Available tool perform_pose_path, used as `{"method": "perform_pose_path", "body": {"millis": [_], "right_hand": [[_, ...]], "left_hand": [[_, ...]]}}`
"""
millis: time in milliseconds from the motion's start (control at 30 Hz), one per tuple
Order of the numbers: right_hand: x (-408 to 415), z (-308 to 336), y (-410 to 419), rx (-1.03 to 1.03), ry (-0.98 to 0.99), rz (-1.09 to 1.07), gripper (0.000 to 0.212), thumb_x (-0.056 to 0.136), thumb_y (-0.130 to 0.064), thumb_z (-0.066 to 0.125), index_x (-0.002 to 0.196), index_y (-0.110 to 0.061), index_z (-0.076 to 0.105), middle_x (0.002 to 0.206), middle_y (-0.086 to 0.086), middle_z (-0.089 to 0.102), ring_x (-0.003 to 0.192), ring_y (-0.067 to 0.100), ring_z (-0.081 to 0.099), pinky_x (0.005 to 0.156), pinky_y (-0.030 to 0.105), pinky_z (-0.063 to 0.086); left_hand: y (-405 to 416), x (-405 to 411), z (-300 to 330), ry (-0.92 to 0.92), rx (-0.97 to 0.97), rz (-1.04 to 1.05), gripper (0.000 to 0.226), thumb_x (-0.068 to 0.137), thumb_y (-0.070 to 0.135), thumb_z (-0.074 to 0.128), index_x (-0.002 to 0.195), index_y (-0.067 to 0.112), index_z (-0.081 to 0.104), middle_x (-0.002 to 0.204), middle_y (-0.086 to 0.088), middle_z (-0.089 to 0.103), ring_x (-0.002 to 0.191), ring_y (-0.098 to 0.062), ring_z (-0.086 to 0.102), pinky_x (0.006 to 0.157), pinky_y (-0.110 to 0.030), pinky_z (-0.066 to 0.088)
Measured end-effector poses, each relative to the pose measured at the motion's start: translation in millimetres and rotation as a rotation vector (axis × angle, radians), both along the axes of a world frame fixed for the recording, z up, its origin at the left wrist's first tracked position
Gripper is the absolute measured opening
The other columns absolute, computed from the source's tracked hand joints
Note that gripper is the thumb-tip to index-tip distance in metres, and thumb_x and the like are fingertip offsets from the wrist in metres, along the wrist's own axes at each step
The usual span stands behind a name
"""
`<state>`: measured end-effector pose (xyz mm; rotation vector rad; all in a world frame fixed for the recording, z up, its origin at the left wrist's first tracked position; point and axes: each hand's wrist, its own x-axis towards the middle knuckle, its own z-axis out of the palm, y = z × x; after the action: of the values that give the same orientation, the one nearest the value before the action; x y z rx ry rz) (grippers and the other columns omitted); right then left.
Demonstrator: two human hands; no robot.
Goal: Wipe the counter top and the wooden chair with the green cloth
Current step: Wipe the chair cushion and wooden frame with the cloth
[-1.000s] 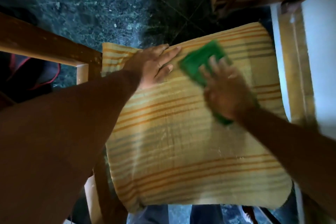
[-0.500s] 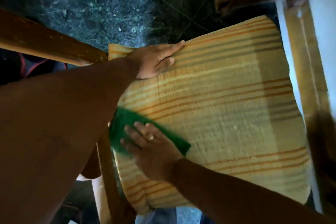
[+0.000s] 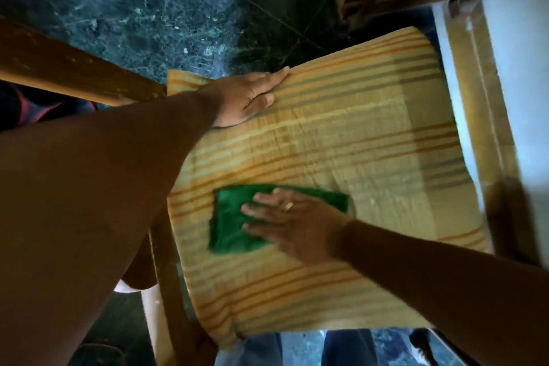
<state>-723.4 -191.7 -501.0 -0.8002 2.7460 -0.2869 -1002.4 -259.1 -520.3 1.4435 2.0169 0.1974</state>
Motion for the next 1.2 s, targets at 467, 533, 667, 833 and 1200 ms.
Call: {"method": "perform_pose_path", "body": {"millis": [467, 533, 667, 833, 1200], "right_hand": [[146, 10, -55, -0.01, -0.06, -0.517, 0.058, 0.091, -0.035, 0.048, 0.147, -0.025, 0.038, 0.159, 0.008, 0.027, 0.146, 0.034, 0.025, 0.113, 0.053, 0.028], [154, 10, -36, -0.014, -0.086, -0.324, 0.062, 0.09, -0.034, 0.049, 0.149, -0.026, 0.033, 0.16, 0.005, 0.026, 0.144, 0.03, 0.028, 0.117, 0.048, 0.019], [135, 14, 85, 0.181, -0.057, -0.7, 0.065, 0.083, -0.03, 0.056, 0.145, -0.019, 0.038, 0.152, 0.014, 0.037, 0.135, 0.041, 0.038, 0.107, 0.056, 0.029], [131, 22, 150, 0.24, -0.053, -1.036, 0.063, 0.092, -0.036, 0.038, 0.151, -0.016, 0.029, 0.158, 0.021, 0.026, 0.141, 0.044, 0.025, 0.115, 0.055, 0.017], [148, 6, -115, -0.012, -0.163, -0.346, 0.062, 0.089, -0.031, 0.037, 0.15, -0.021, 0.034, 0.159, 0.006, 0.029, 0.145, 0.03, 0.028, 0.119, 0.044, 0.011]], "left_hand": [[18, 148, 4, 0.435, 0.18, 0.048, 0.064, 0.099, 0.056, 0.033, 0.156, 0.028, 0.029, 0.164, -0.015, 0.025, 0.15, -0.039, 0.024, 0.12, -0.056, 0.012], [17, 145, -1, 0.451, 0.204, 0.041, 0.064, 0.099, 0.055, 0.033, 0.156, 0.028, 0.028, 0.164, -0.015, 0.026, 0.15, -0.039, 0.024, 0.12, -0.057, 0.012], [20, 147, -3, 0.472, 0.206, 0.045, 0.065, 0.1, 0.053, 0.033, 0.158, 0.027, 0.024, 0.165, -0.016, 0.022, 0.151, -0.039, 0.021, 0.12, -0.056, 0.01], [21, 148, 0, 0.449, 0.171, 0.062, 0.065, 0.1, 0.053, 0.03, 0.159, 0.028, 0.017, 0.166, -0.016, 0.015, 0.152, -0.039, 0.013, 0.121, -0.055, 0.003], [20, 147, -3, 0.467, 0.217, 0.06, 0.063, 0.102, 0.052, 0.03, 0.158, 0.027, 0.019, 0.166, -0.017, 0.017, 0.152, -0.039, 0.014, 0.121, -0.057, 0.008]]}}
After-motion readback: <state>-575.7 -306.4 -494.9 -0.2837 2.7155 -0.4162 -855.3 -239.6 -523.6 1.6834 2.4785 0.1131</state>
